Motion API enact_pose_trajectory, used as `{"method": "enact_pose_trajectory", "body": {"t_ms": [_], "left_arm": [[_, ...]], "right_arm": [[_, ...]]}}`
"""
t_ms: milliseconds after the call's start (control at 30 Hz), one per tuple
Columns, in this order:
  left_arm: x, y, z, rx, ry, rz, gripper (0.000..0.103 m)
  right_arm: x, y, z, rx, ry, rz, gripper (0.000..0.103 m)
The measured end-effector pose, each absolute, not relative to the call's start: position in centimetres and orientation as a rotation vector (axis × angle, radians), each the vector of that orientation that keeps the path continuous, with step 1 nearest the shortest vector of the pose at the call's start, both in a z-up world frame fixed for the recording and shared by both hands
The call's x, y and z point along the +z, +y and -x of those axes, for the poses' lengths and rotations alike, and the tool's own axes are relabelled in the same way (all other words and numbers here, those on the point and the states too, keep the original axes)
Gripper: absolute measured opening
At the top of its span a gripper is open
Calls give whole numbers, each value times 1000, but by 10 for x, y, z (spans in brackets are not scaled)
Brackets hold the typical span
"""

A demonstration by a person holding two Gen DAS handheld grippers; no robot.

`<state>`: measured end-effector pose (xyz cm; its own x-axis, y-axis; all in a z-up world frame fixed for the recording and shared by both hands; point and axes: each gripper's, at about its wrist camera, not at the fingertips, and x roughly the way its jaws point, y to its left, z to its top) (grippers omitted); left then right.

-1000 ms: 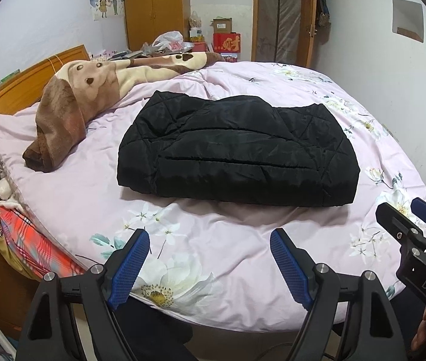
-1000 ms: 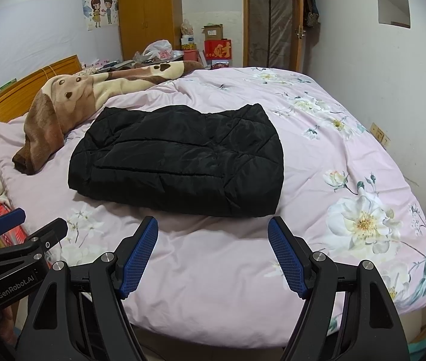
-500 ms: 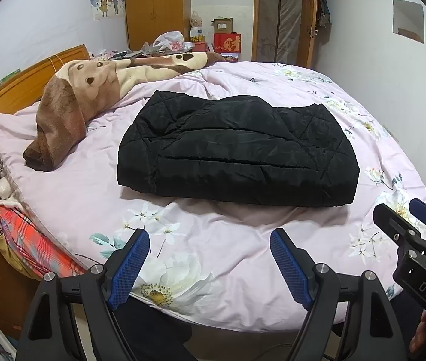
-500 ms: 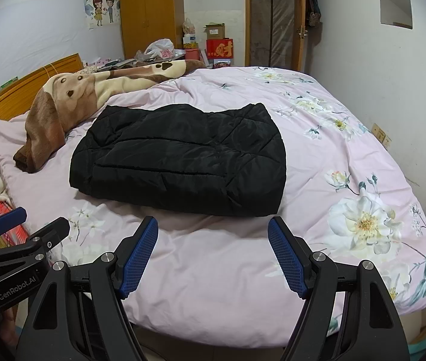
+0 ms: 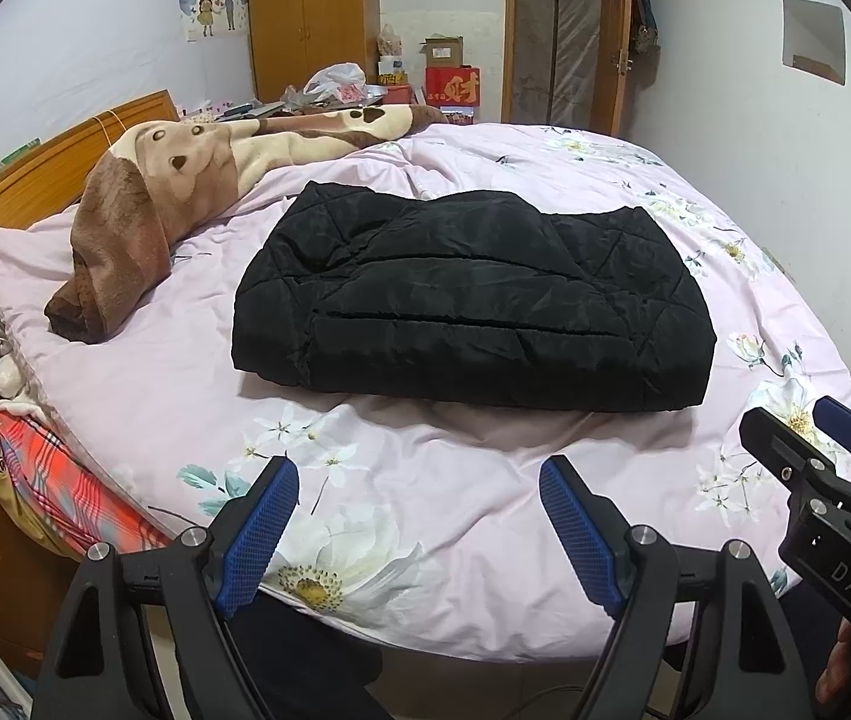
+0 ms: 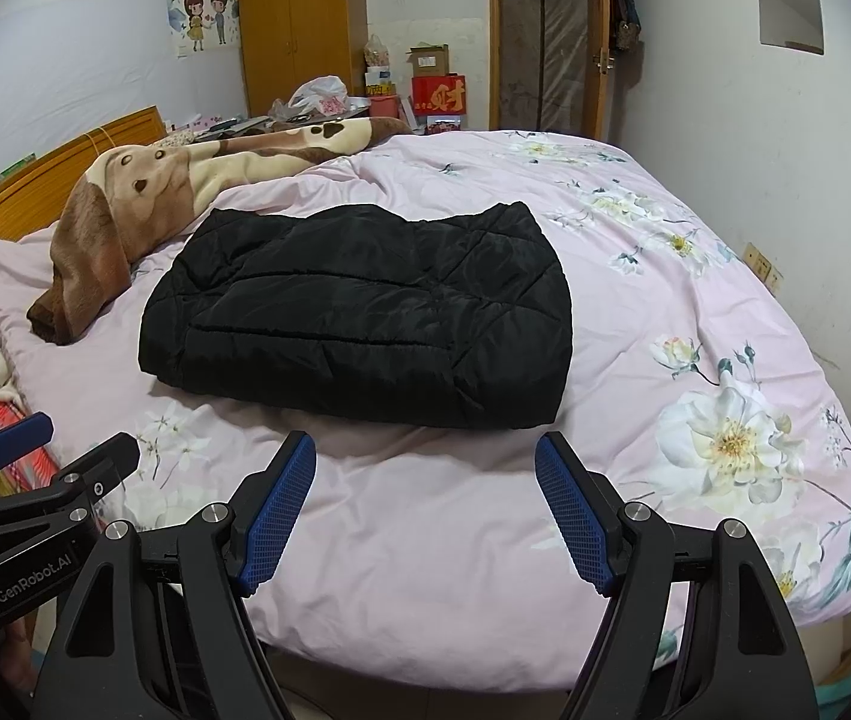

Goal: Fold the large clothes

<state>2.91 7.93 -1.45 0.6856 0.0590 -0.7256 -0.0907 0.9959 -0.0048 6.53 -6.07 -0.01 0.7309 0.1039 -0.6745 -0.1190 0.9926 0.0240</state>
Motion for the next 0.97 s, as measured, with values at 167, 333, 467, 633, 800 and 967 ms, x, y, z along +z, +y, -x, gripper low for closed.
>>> {"method": "enact_pose_trajectory", "body": {"t_ms": [167, 333, 467, 633, 800, 967], "left_arm": [[-14, 80, -29, 83, 813, 39, 82], [-15, 79, -29, 85, 815, 38, 82], [-16, 81, -31, 85, 822, 38, 82], [-16, 82, -31, 87, 822, 36, 82], [-19, 81, -31, 99, 824, 32, 82], [-20, 81, -31, 95, 825, 33, 82]], "right_arm": [[0, -60, -65, 122, 741, 21, 76], [-1, -60, -65, 124, 743, 21, 76], [-2, -60, -64, 125, 745, 21, 76], [-4, -60, -65, 124, 749, 18, 76], [-5, -61, -65, 124, 753, 15, 76], [-6, -61, -65, 123, 755, 13, 76]]}}
